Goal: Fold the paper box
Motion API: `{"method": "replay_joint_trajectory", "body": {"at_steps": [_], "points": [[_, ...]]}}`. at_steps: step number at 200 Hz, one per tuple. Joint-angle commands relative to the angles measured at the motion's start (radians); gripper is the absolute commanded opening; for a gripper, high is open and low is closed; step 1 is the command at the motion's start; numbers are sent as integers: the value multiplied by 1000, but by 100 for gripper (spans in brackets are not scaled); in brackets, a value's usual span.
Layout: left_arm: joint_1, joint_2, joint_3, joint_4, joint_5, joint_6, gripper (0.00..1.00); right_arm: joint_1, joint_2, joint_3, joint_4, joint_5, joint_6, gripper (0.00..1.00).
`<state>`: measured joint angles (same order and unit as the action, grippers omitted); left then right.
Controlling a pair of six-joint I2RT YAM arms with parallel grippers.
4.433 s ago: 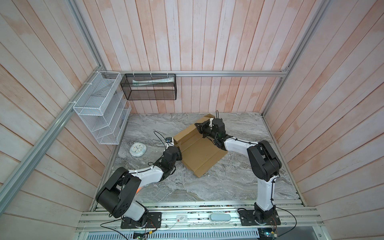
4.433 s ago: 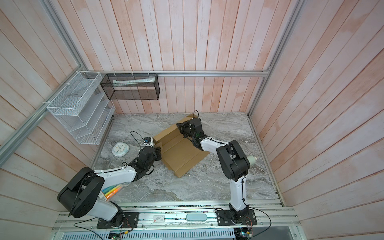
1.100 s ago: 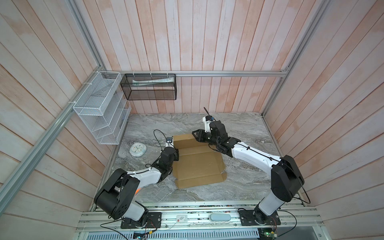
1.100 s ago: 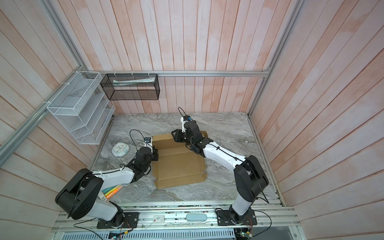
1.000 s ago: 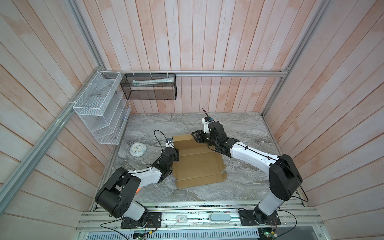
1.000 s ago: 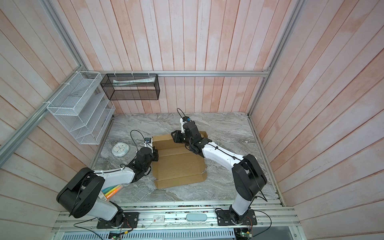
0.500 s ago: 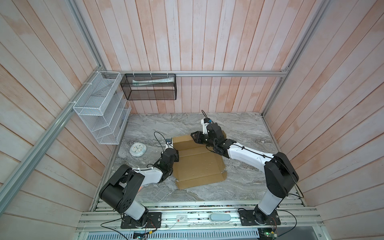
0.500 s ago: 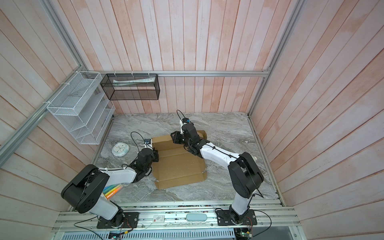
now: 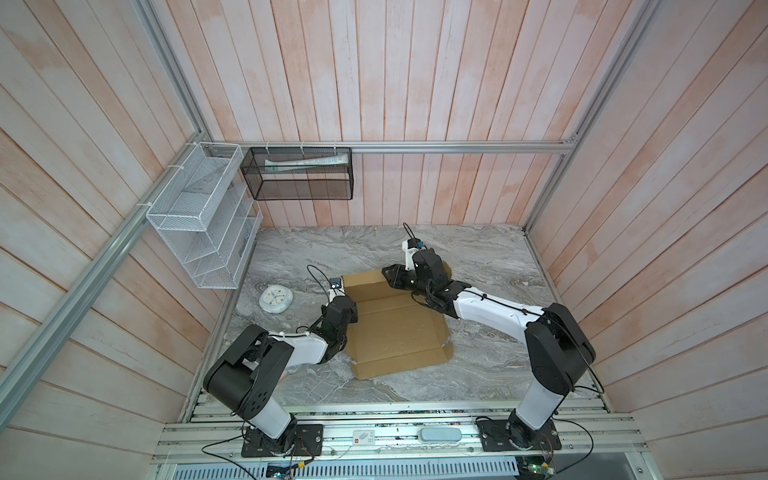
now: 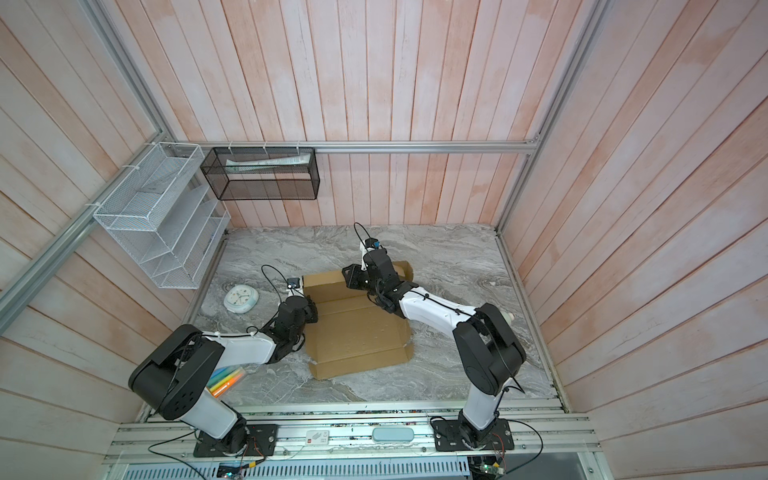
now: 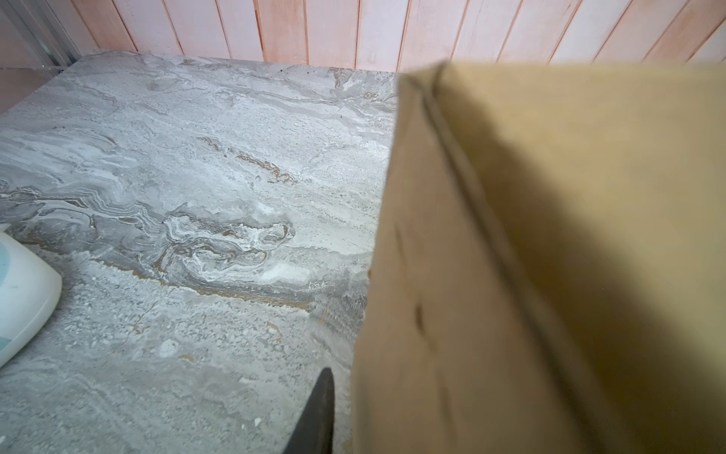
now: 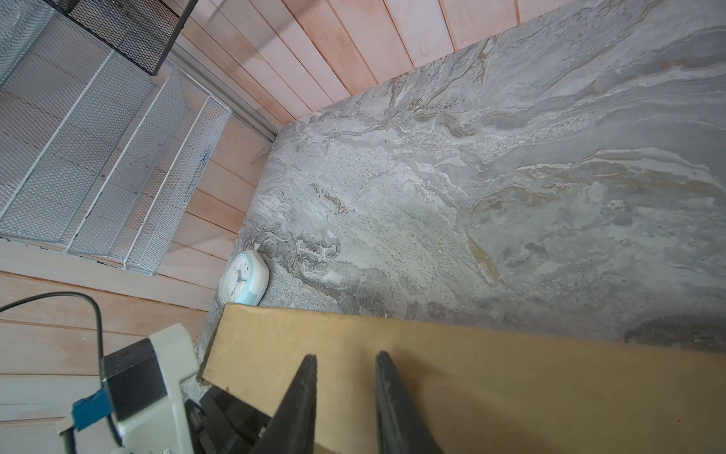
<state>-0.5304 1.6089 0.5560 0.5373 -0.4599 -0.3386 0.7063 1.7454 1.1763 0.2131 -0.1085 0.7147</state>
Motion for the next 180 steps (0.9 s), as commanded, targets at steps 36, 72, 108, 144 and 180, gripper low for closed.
{"method": "replay_joint_trajectory", "body": {"at_steps": [36,72,108,144,180], "points": [[5,61,48,-48,-81,-73,25,4,27,-24,-31,19,15,27],[1,78,67,-80,-107,-105,23,4,28,-36,-28,31,23,27],[-3,84,67,-82,-112,-117,19,4,37,-33,-39,35,25,27],[-5,87,64,-79,-112,-122,12,4,42,-32,-41,36,26,27],[-5,79,65,-78,-111,-117,5,4,36,-18,-53,41,17,27]]}}
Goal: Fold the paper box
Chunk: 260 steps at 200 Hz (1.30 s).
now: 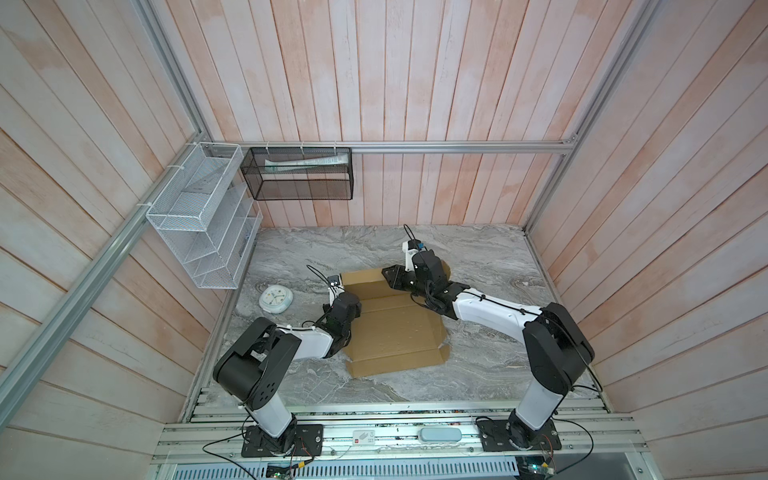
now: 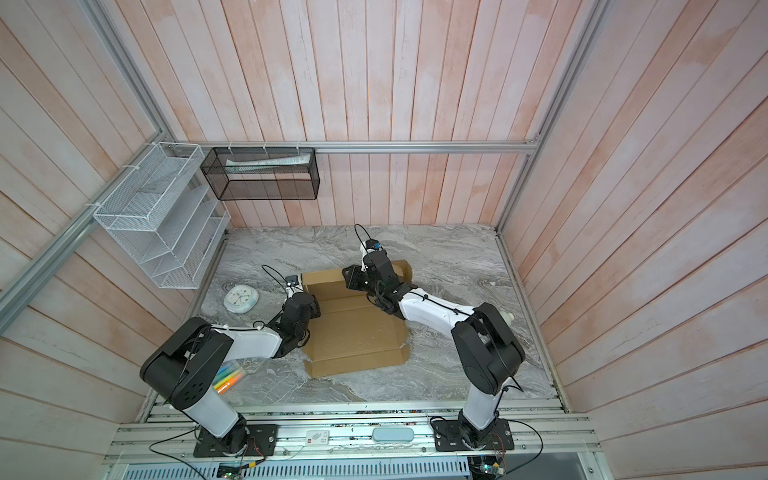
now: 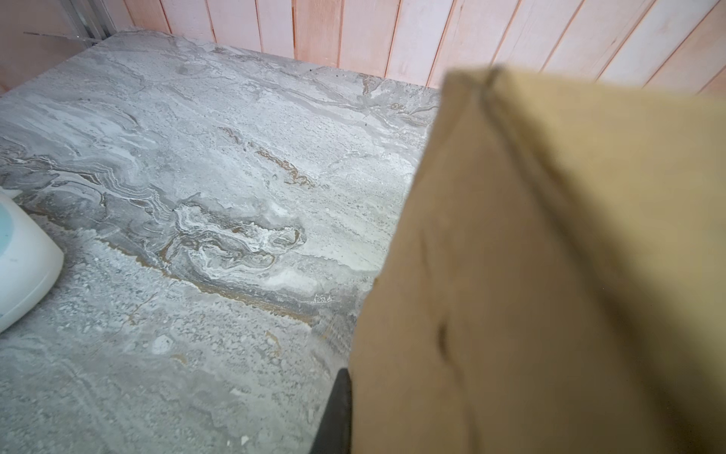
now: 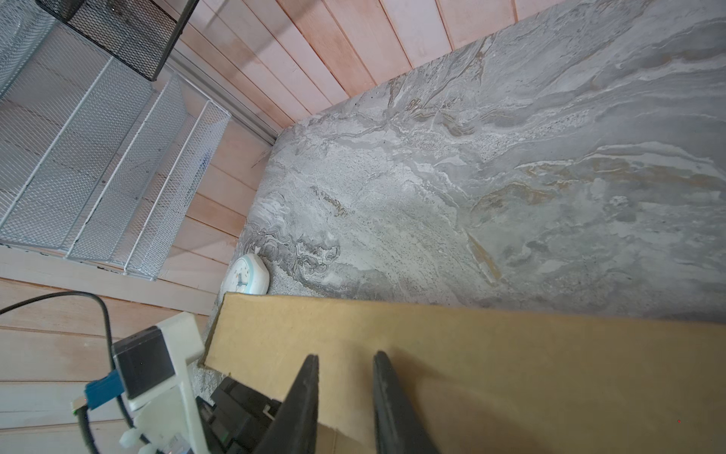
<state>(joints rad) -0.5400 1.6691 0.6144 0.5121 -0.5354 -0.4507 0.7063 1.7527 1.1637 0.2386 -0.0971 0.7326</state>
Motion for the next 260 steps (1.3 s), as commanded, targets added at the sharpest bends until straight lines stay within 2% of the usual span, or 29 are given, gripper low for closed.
{"method": "replay_joint_trajectory", "body": {"at_steps": [1,52,110,147,200,260], "points": [[5,17,7,-53,-35,-5,4,4,28,-6,-79,30,-1,27],[3,-5,7,-62,-28,-3,3,4,15,8,-84,31,-7,27],[3,-48,-12,-62,-8,-3,22,4,11,25,-98,37,-16,27],[3,-91,-62,-18,19,10,28,2,14,28,-99,39,-16,27],[5,-121,-109,56,35,45,28,2,14,39,-104,40,-18,27],[9,-76,-62,66,50,78,18,2,11,48,-116,43,-24,27]]}}
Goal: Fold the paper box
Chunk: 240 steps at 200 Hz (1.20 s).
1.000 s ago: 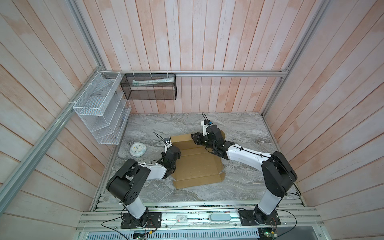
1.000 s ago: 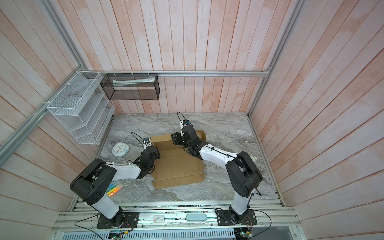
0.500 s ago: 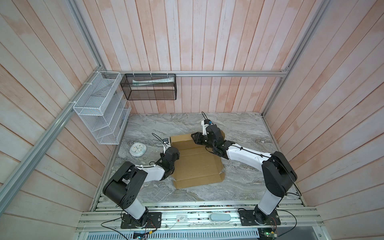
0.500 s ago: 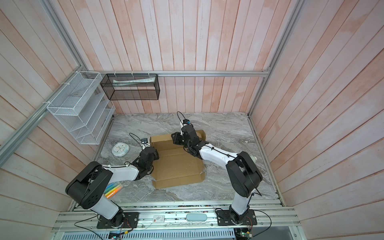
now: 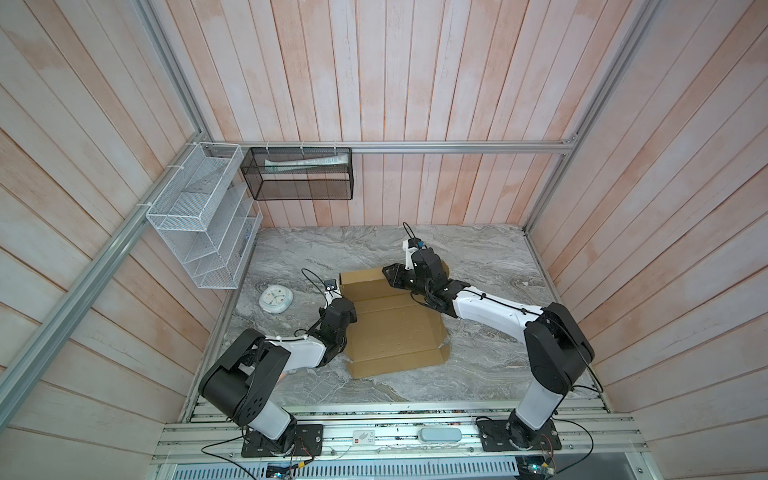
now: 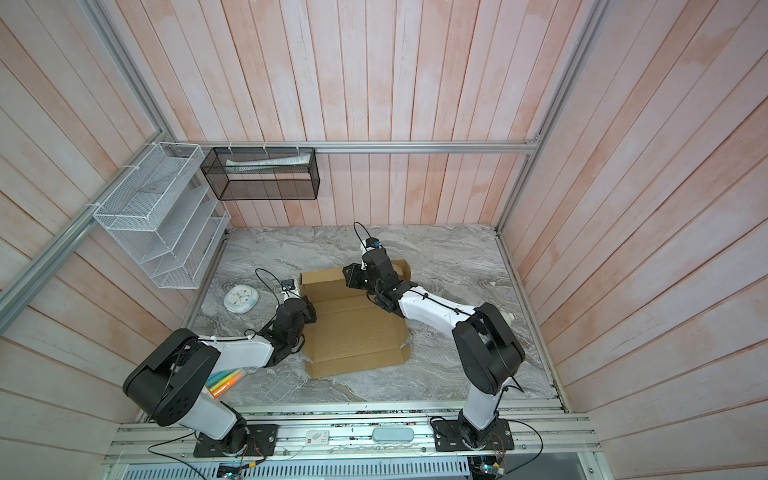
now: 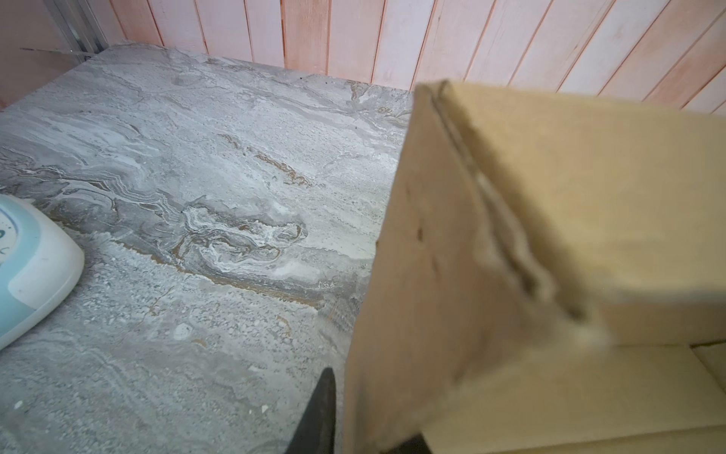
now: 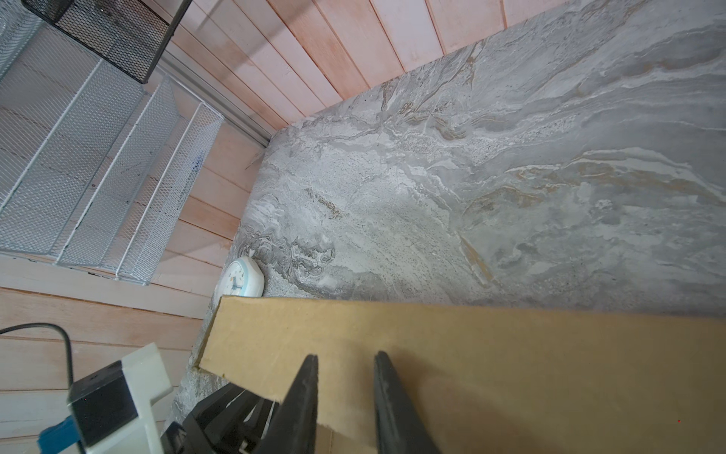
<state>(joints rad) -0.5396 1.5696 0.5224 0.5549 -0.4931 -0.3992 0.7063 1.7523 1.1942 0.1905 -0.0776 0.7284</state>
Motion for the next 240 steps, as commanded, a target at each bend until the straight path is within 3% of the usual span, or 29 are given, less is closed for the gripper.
{"method": "replay_joint_trajectory", "body": {"at_steps": [1,66,118,183,240], "points": [[8,24,30,25,10,27,17,2,12,18,-68,24,-20,27],[9,32,36,31,16,35,0,2,12,31,-72,21,-21,27],[9,22,28,25,21,35,0,2,-46,53,-95,17,-60,38],[9,-2,24,-1,51,13,0,-6,-324,-52,-193,162,-202,62],[13,18,63,-58,68,-7,0,-112,-540,-201,-317,157,-256,69]]}}
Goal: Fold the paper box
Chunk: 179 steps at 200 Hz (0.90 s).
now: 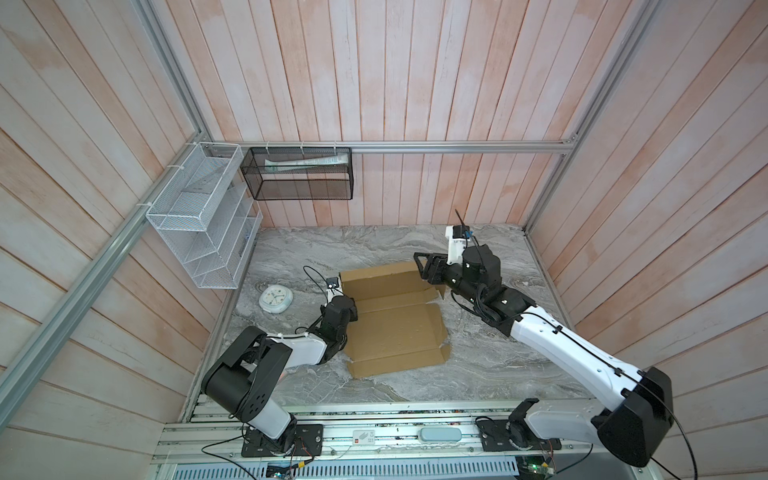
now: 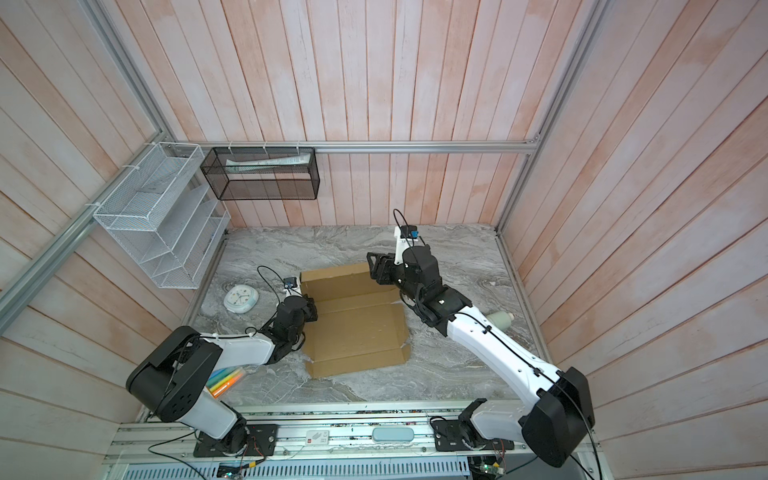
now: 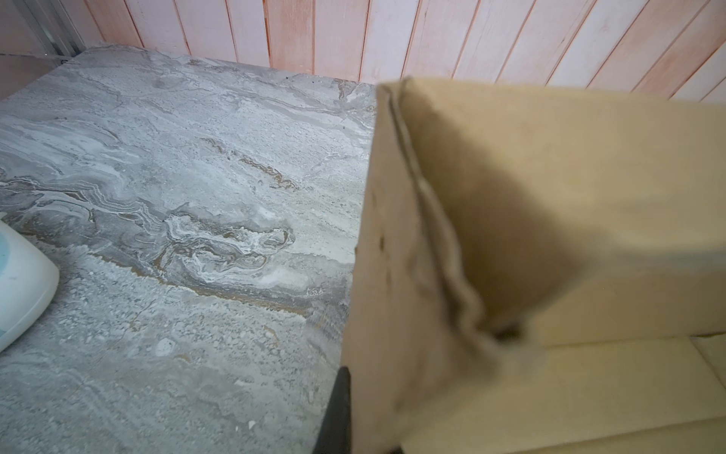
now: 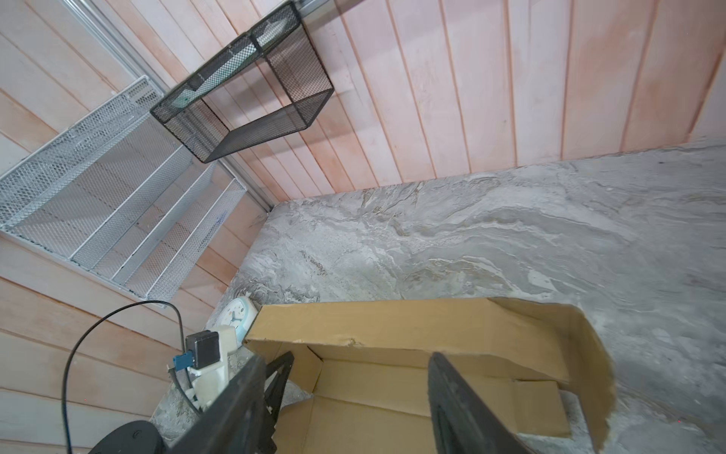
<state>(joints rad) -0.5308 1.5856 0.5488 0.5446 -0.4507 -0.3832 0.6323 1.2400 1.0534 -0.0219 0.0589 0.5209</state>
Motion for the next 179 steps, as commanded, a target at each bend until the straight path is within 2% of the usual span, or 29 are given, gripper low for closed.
{"method": "replay_joint_trajectory", "body": {"at_steps": [1,59,108,179], "points": [[5,2,39,-50,26,-24,0,-40,-29,-63,-105,20,-49,69],[8,0,62,-97,52,-18,0,-147,-15,-153,-51,-95,-70,75],[9,-19,64,-115,60,-8,0,-162,112,-27,-87,-148,-158,75],[9,-16,59,-115,69,-4,0,-163,246,54,-50,-214,-155,75]]}}
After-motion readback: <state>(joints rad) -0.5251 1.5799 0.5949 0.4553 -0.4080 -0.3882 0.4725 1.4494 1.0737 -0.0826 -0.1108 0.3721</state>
